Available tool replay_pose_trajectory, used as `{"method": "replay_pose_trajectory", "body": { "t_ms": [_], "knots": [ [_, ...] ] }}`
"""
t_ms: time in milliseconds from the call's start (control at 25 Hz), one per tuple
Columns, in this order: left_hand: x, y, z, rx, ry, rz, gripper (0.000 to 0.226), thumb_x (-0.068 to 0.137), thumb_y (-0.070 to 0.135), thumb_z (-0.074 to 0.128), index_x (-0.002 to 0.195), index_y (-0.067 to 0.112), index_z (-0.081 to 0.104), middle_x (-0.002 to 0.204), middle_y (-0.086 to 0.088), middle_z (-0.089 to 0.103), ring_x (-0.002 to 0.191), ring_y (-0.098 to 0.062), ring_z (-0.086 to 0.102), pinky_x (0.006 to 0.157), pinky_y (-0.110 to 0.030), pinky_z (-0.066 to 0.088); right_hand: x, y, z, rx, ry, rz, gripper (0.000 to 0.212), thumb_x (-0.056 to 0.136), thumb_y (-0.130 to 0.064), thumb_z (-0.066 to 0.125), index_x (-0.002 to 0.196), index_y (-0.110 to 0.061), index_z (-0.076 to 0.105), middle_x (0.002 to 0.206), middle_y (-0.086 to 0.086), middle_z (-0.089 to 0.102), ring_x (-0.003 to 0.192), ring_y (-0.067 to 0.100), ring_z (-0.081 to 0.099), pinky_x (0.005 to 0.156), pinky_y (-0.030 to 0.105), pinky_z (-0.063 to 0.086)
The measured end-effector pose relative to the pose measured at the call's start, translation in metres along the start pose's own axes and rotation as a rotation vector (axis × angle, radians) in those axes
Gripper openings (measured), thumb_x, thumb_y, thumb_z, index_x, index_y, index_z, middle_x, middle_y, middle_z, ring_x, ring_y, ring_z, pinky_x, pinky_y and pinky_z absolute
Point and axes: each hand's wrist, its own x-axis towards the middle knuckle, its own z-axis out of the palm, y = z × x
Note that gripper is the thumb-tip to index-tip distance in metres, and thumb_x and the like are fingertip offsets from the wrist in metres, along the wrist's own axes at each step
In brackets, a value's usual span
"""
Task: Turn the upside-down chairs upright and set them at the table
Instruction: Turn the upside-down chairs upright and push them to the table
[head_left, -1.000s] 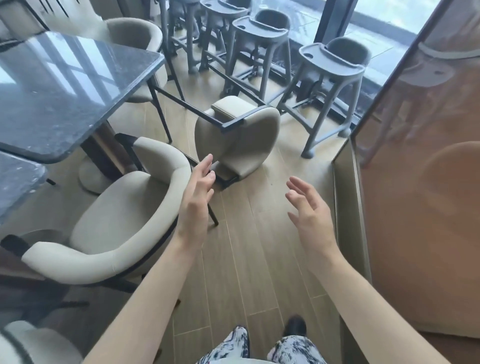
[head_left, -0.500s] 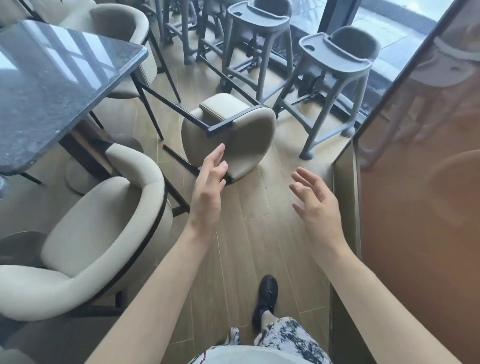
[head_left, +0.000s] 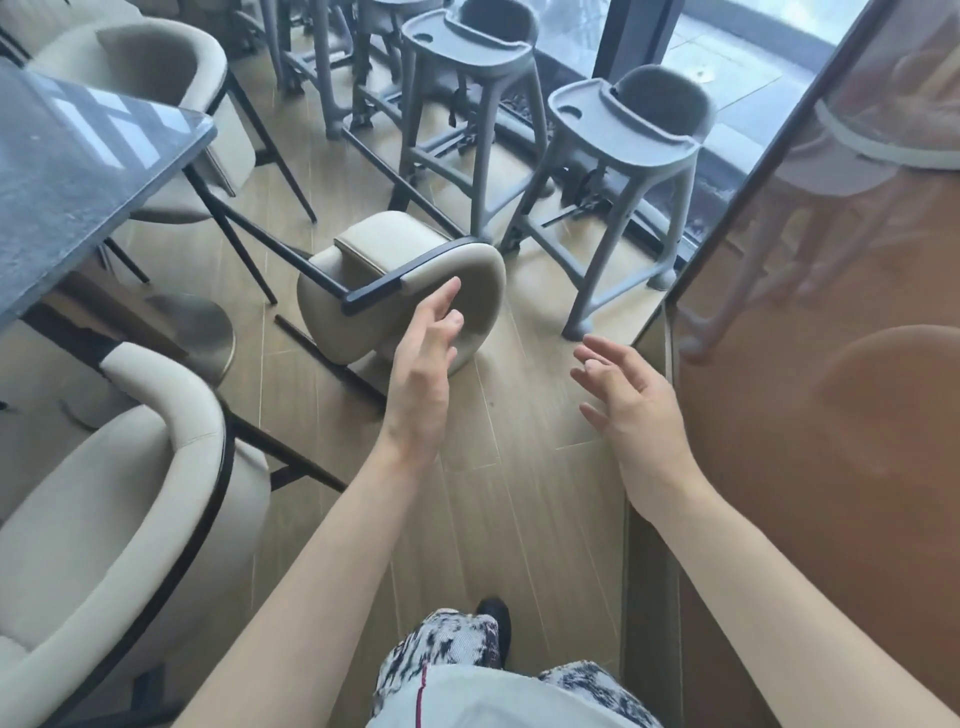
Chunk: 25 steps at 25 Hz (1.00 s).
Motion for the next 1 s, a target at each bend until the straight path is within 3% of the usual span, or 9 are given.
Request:
{"method": "replay_pose_trajectory", "body": {
  "t_ms": [240, 520, 760, 1000],
  "knots": [
    [0.054, 0.007, 0.036, -0.016, -0.015, 0.028, 0.037, 0.088, 0.039, 0.042, 0.12, 0.046, 0.06, 0.128, 0.032, 0.058, 0.134, 0.0, 0.048, 0.112, -0.032, 0.036, 0.052, -0.023, -0.024, -0.015, -0.019, 0.001, 0.027, 0.1, -0.019, 0.054, 0.124, -0.025, 0.065, 0.124, -0.01, 0.067, 0.116, 0.009, 0.063, 0.1, 0.039, 0.049],
    [0.127, 0.001, 0.057, -0.006, -0.001, 0.026, 0.04, 0.088, 0.039, 0.042, 0.124, 0.04, 0.06, 0.14, 0.019, 0.056, 0.136, -0.002, 0.047, 0.115, -0.034, 0.034, 0.124, -0.031, -0.026, -0.018, -0.031, 0.007, 0.026, 0.098, -0.02, 0.056, 0.121, -0.03, 0.066, 0.121, -0.011, 0.069, 0.116, 0.009, 0.062, 0.098, 0.038, 0.05],
    [0.218, 0.0, 0.058, -0.054, 0.116, 0.021, 0.036, 0.088, 0.04, 0.043, 0.119, 0.042, 0.062, 0.127, 0.027, 0.058, 0.136, -0.007, 0.048, 0.118, -0.04, 0.033, 0.219, -0.062, 0.0, -0.062, -0.095, 0.018, 0.029, 0.097, -0.015, 0.057, 0.122, -0.027, 0.065, 0.117, -0.011, 0.07, 0.111, 0.006, 0.064, 0.099, 0.037, 0.051],
    [0.322, 0.013, 0.06, -0.026, 0.219, 0.045, 0.047, 0.088, 0.039, 0.042, 0.131, 0.034, 0.059, 0.12, 0.023, 0.059, 0.118, 0.001, 0.053, 0.115, -0.036, 0.037, 0.323, -0.106, 0.034, -0.133, -0.163, -0.036, 0.031, 0.097, -0.01, 0.057, 0.125, -0.021, 0.064, 0.12, -0.006, 0.068, 0.113, 0.006, 0.063, 0.106, 0.037, 0.047]
  ]
}}
